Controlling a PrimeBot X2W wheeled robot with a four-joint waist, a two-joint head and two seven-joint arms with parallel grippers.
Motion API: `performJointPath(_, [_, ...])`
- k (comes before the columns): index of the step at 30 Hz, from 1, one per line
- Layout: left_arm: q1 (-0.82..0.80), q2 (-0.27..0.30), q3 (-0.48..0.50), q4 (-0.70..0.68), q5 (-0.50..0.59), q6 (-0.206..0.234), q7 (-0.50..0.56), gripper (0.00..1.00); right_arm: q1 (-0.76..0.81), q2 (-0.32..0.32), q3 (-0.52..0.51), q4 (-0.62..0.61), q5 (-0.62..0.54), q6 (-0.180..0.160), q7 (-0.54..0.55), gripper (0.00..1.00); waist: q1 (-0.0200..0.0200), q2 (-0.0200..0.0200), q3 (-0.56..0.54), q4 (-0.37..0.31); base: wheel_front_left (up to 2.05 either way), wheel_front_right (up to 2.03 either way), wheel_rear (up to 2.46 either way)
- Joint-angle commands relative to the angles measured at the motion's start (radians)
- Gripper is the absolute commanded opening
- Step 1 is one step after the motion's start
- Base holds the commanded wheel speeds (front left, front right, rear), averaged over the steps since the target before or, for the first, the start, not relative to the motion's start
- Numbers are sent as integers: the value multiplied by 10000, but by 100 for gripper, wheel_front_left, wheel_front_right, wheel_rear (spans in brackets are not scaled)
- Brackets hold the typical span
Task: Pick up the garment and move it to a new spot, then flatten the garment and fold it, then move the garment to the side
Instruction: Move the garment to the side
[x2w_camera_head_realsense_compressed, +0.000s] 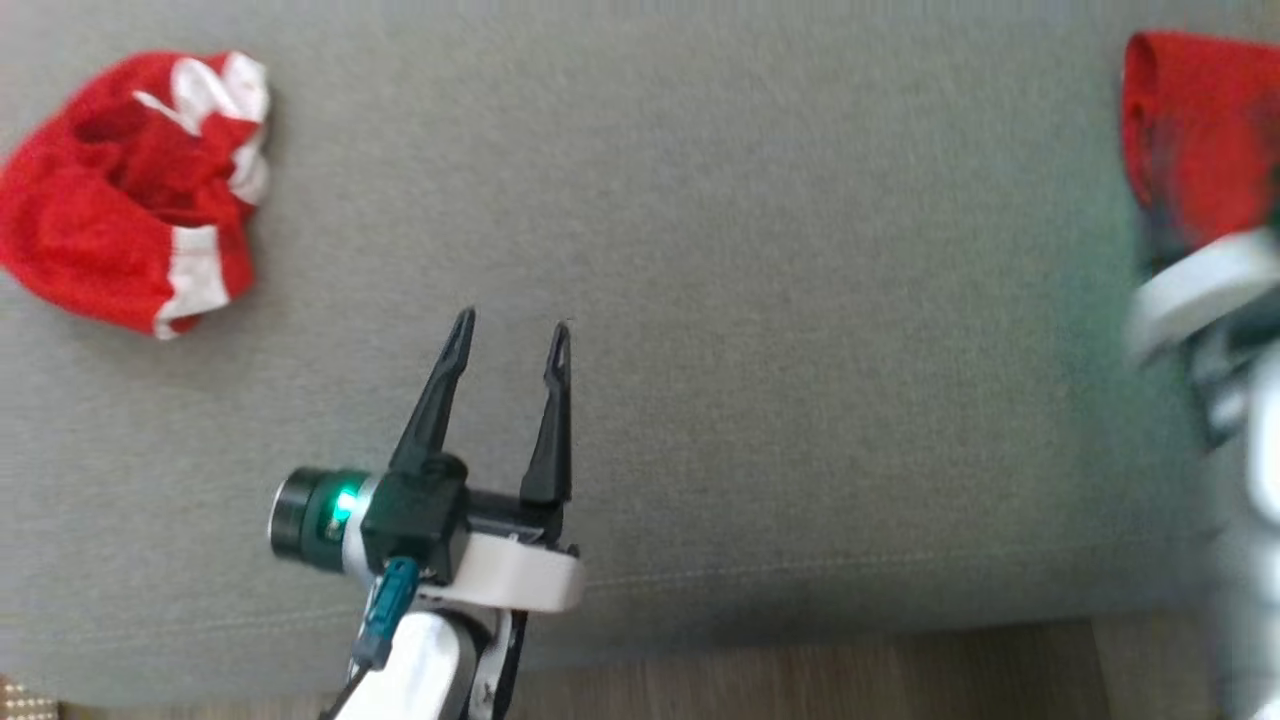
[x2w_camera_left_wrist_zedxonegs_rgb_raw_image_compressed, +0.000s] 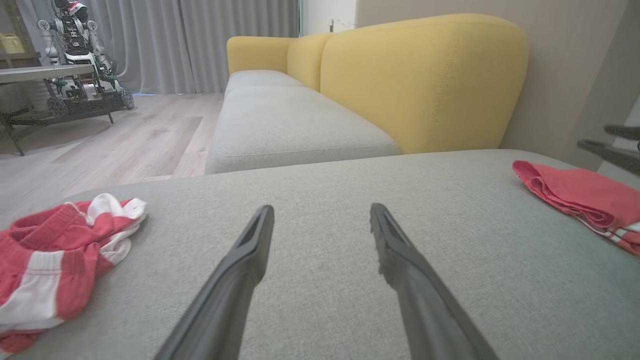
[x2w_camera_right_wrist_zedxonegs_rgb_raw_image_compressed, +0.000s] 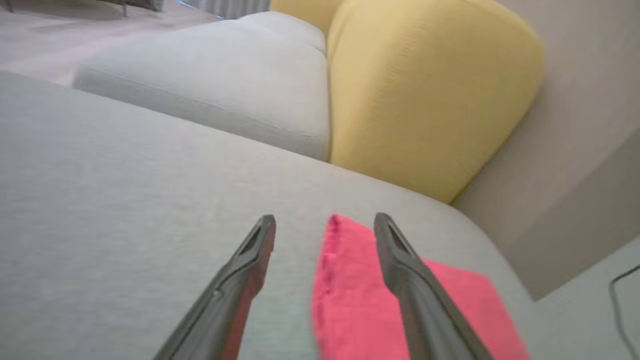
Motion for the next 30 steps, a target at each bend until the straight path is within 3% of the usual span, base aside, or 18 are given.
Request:
performJointPath(1, [-20, 13, 427, -258, -90, 27, -49, 100, 259, 213, 376, -343, 211, -75, -213, 100, 0, 0, -549, 317, 0, 0, 0])
performJointPath(6, [479, -15, 763, 29, -468, -62, -49, 100, 1433, 1184, 1378, -529, 1641, -75, -651, 100, 0, 0, -1314, 626, 0, 0, 0])
performJointPath(9, [805, -32, 979, 108, -685, -129, -49, 100, 2302, 1430, 1756, -1495, 2275, -75, -676, 100, 0, 0, -1752, 831, 0, 0, 0])
performJointPath(17, [1689, -30, 1521, -98, -591, -560, -49, 100, 4965, 1575, 1874, -4039, 2987, -75, -682, 100, 0, 0, -2595, 1211, 0, 0, 0])
performJointPath(30, [2614, -70, 2354, -403, -293, -828, -49, 100, 6396, 1596, 1764, -4777, 3841, -75, -683, 100, 0, 0, -3362, 1121, 0, 0, 0])
